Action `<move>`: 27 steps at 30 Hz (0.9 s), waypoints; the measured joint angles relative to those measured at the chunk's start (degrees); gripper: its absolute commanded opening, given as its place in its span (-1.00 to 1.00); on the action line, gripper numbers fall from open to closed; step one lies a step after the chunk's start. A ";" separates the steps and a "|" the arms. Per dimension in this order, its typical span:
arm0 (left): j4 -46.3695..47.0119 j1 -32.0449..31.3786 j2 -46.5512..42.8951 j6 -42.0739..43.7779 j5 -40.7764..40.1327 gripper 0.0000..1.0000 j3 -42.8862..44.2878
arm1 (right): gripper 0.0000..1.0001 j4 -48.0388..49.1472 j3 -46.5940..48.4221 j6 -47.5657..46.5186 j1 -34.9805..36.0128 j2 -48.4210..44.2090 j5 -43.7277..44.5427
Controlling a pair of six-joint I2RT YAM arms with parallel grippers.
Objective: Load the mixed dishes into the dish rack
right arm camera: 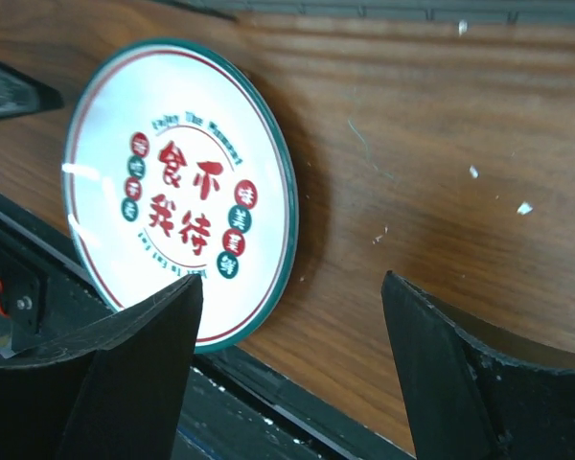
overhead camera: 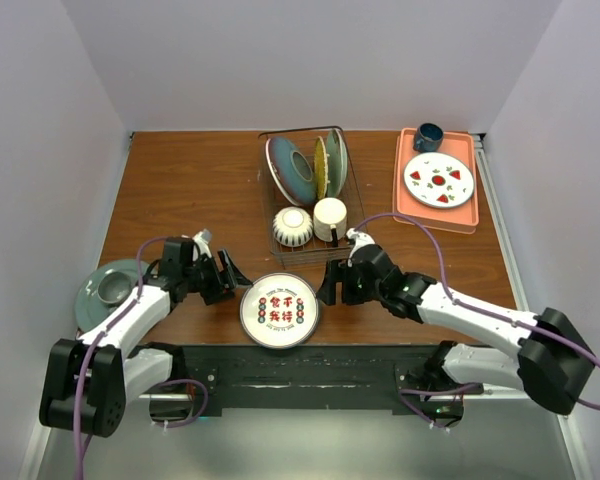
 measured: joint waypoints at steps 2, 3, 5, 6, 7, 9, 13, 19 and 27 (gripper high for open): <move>1.09 0.00 -0.15 -0.50 0.63 0.31 -1.05 | 0.53 2.03 -1.51 1.20 0.00 1.86 -1.03; 1.68 0.00 -0.13 -0.72 1.05 0.26 -1.75 | 0.53 3.02 -2.29 1.84 0.00 2.58 -1.33; 2.36 0.00 0.09 -0.87 1.84 0.22 -3.30 | 0.53 4.96 -3.74 2.84 0.00 3.72 -2.27; 2.36 0.00 0.33 -0.92 2.12 0.20 -3.80 | 0.53 5.73 -4.20 3.17 0.00 4.17 -2.64; 2.36 0.00 0.61 -0.92 2.27 0.18 -4.24 | 0.53 6.91 -4.76 3.50 0.00 4.85 -2.95; 2.38 -0.02 1.16 -0.92 2.64 0.12 -4.55 | 0.53 8.46 -5.16 3.80 0.00 6.32 -3.48; 3.41 -0.46 1.81 -0.83 3.32 -0.06 -4.59 | 0.53 11.58 -5.55 3.91 0.00 9.49 -4.72; 6.01 -3.02 3.21 -0.94 4.63 -0.39 -5.03 | 0.52 16.96 -5.62 4.74 -0.02 12.85 -6.32; 9.14 -6.62 5.29 -2.32 5.46 -0.91 -5.14 | 0.43 18.99 -5.55 5.35 0.33 14.10 -6.29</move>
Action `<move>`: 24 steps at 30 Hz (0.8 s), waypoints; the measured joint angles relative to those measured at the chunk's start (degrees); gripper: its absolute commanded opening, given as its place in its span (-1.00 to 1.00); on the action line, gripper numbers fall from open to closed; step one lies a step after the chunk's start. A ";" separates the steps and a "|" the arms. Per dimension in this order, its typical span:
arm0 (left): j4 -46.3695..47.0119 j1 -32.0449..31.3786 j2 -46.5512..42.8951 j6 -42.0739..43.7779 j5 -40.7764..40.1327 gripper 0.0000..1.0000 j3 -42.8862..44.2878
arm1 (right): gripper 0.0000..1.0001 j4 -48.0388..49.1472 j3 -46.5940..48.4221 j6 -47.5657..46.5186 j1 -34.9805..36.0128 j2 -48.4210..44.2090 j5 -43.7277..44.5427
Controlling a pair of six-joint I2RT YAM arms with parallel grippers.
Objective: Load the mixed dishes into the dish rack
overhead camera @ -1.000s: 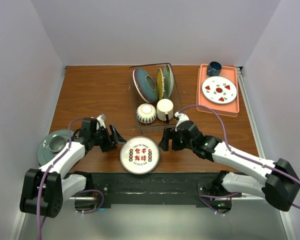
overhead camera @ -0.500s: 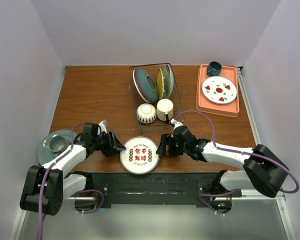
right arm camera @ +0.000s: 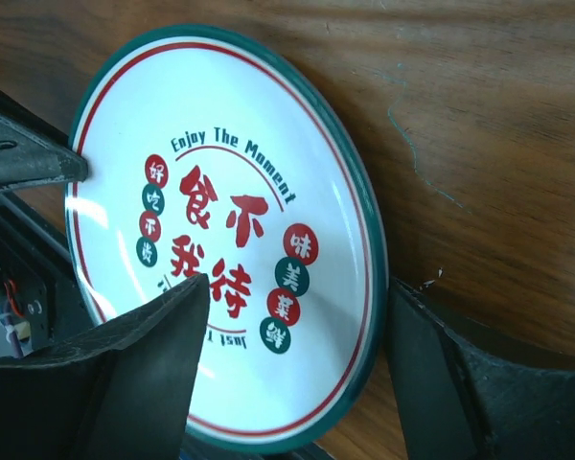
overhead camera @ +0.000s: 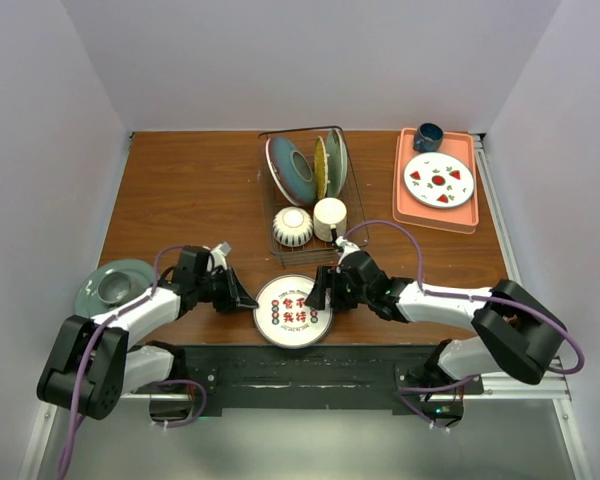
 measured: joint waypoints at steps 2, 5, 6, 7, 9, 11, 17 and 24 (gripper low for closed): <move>0.61 -0.68 0.66 0.07 0.26 -1.00 0.00 | 0.36 -0.02 -0.04 0.00 0.00 0.04 0.24; 1.40 -1.09 1.31 -0.07 0.31 -1.00 0.00 | 0.23 -0.33 -0.24 0.26 -0.02 -0.31 0.79; 1.77 -1.33 1.57 -0.15 0.33 -1.00 0.00 | 0.20 -0.46 -0.39 0.33 -0.02 -0.50 0.94; 2.25 -1.57 1.88 -0.37 0.39 -1.00 -0.02 | 0.17 -0.72 -0.57 0.33 -0.09 -0.72 1.14; 3.45 -2.10 2.49 -0.92 0.42 -1.00 -0.15 | 0.12 -1.36 -0.87 0.31 -0.35 -1.22 1.25; 4.76 -2.58 3.15 -1.11 0.46 -1.00 -0.44 | 0.11 -1.66 -1.14 0.20 -0.55 -1.57 1.20; 8.33 -3.56 5.46 -1.73 0.83 -1.00 -0.68 | 0.04 -2.34 -2.43 -0.57 -1.09 -3.65 0.22; 11.15 -4.50 8.35 -2.40 0.55 -1.00 -0.59 | -0.42 -3.02 -3.37 -1.11 -1.33 -5.79 0.13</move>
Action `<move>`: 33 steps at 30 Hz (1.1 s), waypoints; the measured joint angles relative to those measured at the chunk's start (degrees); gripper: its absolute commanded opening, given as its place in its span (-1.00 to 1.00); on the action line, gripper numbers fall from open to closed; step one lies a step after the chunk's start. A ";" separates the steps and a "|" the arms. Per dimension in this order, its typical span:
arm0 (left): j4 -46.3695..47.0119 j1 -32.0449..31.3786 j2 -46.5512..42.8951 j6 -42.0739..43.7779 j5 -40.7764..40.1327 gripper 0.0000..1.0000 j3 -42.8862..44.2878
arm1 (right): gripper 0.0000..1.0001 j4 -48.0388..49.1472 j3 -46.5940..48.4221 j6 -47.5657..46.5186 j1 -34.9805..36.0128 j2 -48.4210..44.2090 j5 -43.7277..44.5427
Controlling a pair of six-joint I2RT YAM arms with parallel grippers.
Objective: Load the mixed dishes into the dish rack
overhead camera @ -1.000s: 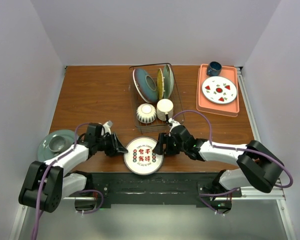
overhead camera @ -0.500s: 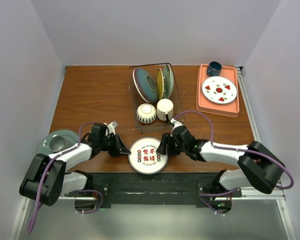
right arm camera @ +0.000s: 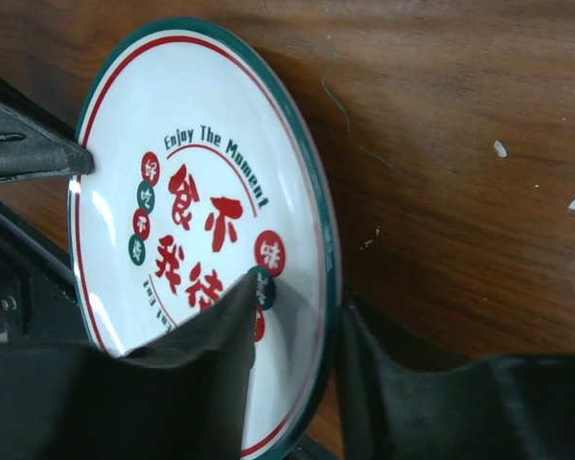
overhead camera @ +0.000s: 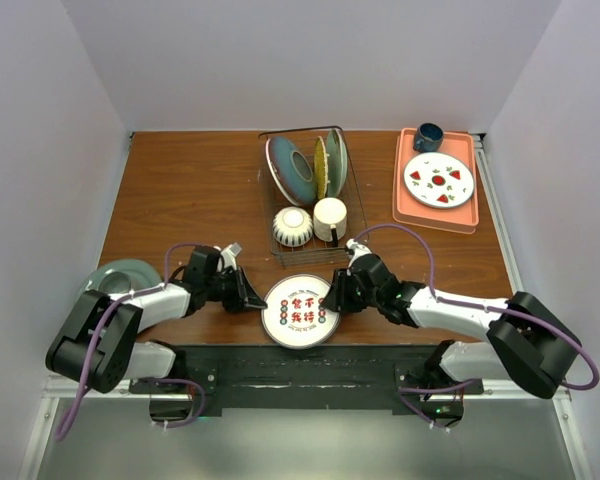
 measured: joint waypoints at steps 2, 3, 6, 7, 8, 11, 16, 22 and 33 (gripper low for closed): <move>-0.07 -0.42 0.48 0.00 -0.96 -1.00 0.20 | -0.63 -0.20 0.00 0.04 -0.02 0.02 0.09; -0.44 -0.61 0.55 0.22 -1.40 -1.00 0.35 | -0.64 -0.33 0.00 0.59 -0.04 -0.07 0.20; -0.92 -0.72 0.48 0.44 -1.92 -1.00 0.46 | -0.62 -0.11 0.20 1.84 -0.66 -0.57 0.48; -1.07 -0.87 0.48 0.52 -2.08 -1.00 0.59 | -0.58 -0.15 0.22 1.97 -0.66 -0.61 0.50; -1.22 -0.98 0.48 0.57 -2.27 -1.00 0.70 | -0.53 -0.24 0.22 2.12 -0.66 -0.61 0.50; -1.05 -1.09 0.63 0.57 -2.43 -1.00 0.72 | -0.37 -0.31 0.22 2.21 -0.63 -0.61 0.50; 1.73 -2.10 2.45 0.35 -2.36 -1.00 0.96 | -0.55 -0.68 0.00 1.22 -0.52 -0.52 0.39; 2.27 -2.32 2.67 0.13 -2.62 -1.00 1.18 | -1.00 -0.04 0.24 2.45 -2.03 -2.71 -0.35; -9.18 -4.63 -2.54 2.08 -10.75 0.49 7.28 | -1.00 -13.81 6.84 -2.40 0.76 -10.88 2.58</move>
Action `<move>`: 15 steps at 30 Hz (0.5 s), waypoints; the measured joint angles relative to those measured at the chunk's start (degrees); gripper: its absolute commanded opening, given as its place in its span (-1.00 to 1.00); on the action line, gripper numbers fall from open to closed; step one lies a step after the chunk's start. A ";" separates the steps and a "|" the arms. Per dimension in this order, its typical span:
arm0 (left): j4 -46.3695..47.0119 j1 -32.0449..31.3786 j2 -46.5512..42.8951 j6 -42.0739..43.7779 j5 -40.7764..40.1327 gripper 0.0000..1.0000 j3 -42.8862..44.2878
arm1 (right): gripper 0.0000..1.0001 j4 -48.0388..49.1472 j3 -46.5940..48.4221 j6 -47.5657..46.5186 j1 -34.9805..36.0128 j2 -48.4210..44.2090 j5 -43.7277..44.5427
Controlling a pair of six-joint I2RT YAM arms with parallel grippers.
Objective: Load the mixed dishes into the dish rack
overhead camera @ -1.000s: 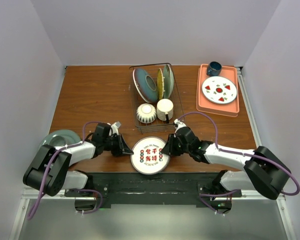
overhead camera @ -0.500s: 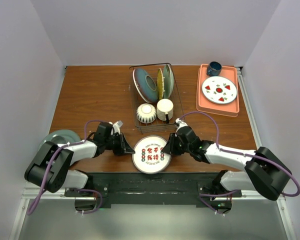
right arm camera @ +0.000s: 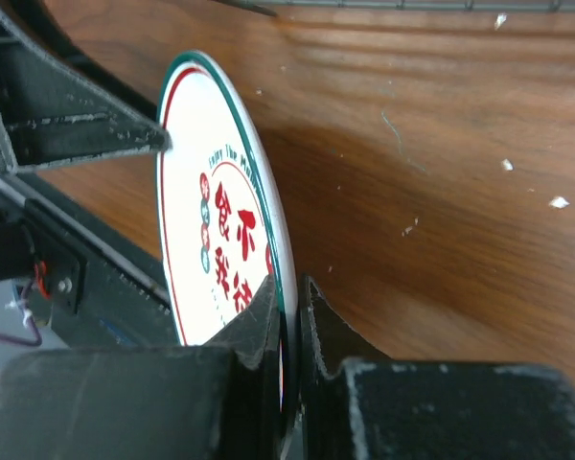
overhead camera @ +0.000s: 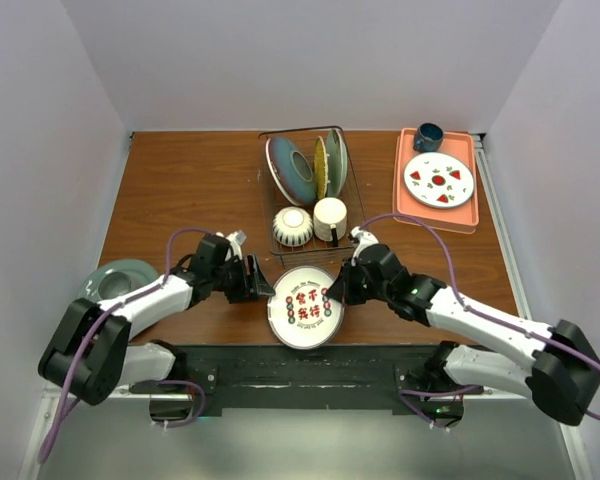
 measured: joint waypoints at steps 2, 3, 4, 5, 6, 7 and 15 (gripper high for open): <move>-4.24 -0.07 -2.47 0.48 -1.84 0.71 2.58 | -1.00 -5.51 3.78 -1.79 0.07 -2.47 1.44; -6.34 -0.15 -3.85 0.98 -3.15 0.75 4.35 | -1.00 -8.44 6.19 -2.51 0.09 -3.37 2.67; -8.66 -0.17 -5.33 1.38 -4.55 0.82 6.36 | -1.00 -11.28 9.09 -3.32 0.09 -3.87 3.76; -10.62 -0.26 -6.88 2.03 -6.21 0.88 8.59 | -1.00 -13.14 11.50 -4.02 0.09 -4.02 4.59; -12.63 -0.42 -8.50 2.62 -8.26 0.96 11.02 | -1.00 -15.39 14.67 -4.79 0.09 -4.02 5.77; -14.64 -0.50 -10.21 3.28 -10.29 1.00 13.64 | -1.00 -17.33 17.84 -5.55 0.09 -3.96 6.88; -23.67 0.48 -19.43 6.99 -28.30 1.00 26.45 | -1.00 -23.39 42.27 -13.99 0.20 3.72 14.12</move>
